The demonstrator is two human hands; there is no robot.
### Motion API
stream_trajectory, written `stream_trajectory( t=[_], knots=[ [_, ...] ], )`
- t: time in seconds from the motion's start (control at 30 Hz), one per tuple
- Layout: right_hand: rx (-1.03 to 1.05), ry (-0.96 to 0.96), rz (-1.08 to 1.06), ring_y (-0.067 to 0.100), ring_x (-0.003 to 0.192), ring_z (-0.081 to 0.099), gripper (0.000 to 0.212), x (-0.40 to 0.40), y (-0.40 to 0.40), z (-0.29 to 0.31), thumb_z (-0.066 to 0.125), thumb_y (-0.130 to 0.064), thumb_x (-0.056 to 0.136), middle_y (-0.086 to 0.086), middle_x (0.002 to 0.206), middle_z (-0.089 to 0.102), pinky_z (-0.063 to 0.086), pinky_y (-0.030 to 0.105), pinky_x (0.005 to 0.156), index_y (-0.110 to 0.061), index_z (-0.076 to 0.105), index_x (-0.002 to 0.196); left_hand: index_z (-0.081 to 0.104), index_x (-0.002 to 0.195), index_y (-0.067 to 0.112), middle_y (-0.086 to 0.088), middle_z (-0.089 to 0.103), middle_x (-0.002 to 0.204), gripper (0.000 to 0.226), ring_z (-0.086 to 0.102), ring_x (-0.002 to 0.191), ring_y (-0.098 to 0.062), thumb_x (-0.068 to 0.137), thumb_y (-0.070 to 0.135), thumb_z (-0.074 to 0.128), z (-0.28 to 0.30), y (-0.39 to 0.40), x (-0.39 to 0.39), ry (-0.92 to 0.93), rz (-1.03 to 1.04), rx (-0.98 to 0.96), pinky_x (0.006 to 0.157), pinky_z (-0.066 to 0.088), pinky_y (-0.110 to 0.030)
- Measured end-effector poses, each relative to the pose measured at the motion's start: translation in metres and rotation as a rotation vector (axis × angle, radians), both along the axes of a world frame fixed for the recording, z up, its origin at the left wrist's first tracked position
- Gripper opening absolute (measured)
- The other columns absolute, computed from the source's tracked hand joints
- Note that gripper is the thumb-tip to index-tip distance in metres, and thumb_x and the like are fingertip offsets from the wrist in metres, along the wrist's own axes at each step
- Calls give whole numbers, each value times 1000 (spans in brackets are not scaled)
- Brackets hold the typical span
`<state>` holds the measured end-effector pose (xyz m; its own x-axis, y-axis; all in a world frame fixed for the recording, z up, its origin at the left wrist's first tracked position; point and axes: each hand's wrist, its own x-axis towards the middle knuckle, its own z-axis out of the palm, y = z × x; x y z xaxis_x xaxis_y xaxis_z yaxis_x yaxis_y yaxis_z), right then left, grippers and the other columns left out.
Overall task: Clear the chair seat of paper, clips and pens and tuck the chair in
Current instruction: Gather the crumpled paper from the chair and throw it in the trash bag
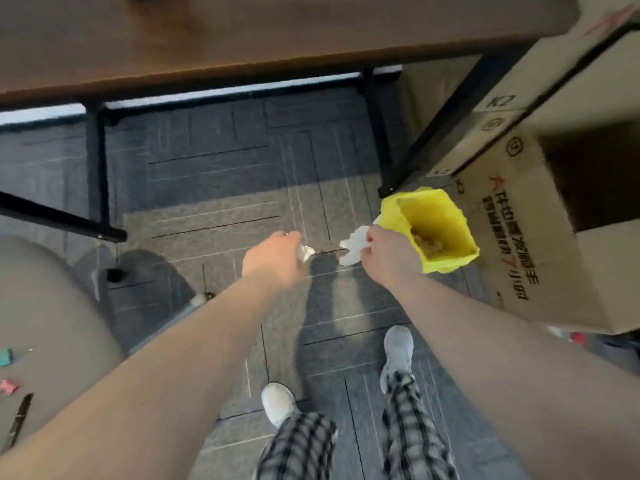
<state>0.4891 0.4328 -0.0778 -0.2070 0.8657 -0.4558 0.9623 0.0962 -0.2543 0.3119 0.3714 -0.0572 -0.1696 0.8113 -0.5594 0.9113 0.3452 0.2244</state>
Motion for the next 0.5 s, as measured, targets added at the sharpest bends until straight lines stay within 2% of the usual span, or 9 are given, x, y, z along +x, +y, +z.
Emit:
stream_trajectory(
  t=[0.13,0.23,0.33,0.4,0.5],
  knots=[
    [-37,27,-156,37,106,58,31,74,38,-25,45,-22,93,14,116,63,49,41,79,-13,50,122,49,110,16,-7,54,115,21,57,103,-32,89,21,49,-26,52,76,15,-51,-16,69,42,-36],
    [-103,67,-311,36,104,58,31,131,65,-48,45,-22,93,13,115,62,45,36,69,-14,47,123,49,114,17,-8,55,116,24,58,103,-33,90,20,48,-46,91,134,-5,-67,-19,70,43,-37],
    [-164,102,-433,33,95,58,31,181,94,-67,46,-21,94,11,113,62,39,32,63,-16,46,124,49,117,14,-13,56,117,28,57,104,-35,90,22,47,-69,128,182,-75,-55,-35,75,45,-39],
    [-203,137,-502,30,86,55,32,206,113,-81,45,-19,93,11,112,61,38,30,59,-16,45,125,49,114,11,-15,57,115,26,57,102,-36,90,21,46,-88,151,209,-121,-19,-38,71,42,-36],
    [-254,184,-561,32,91,61,30,237,139,-106,44,-20,93,12,116,60,50,37,67,-16,45,123,50,109,8,-16,61,110,22,59,98,-36,90,20,46,-117,182,245,-171,17,-33,67,40,-35]
  ],
)
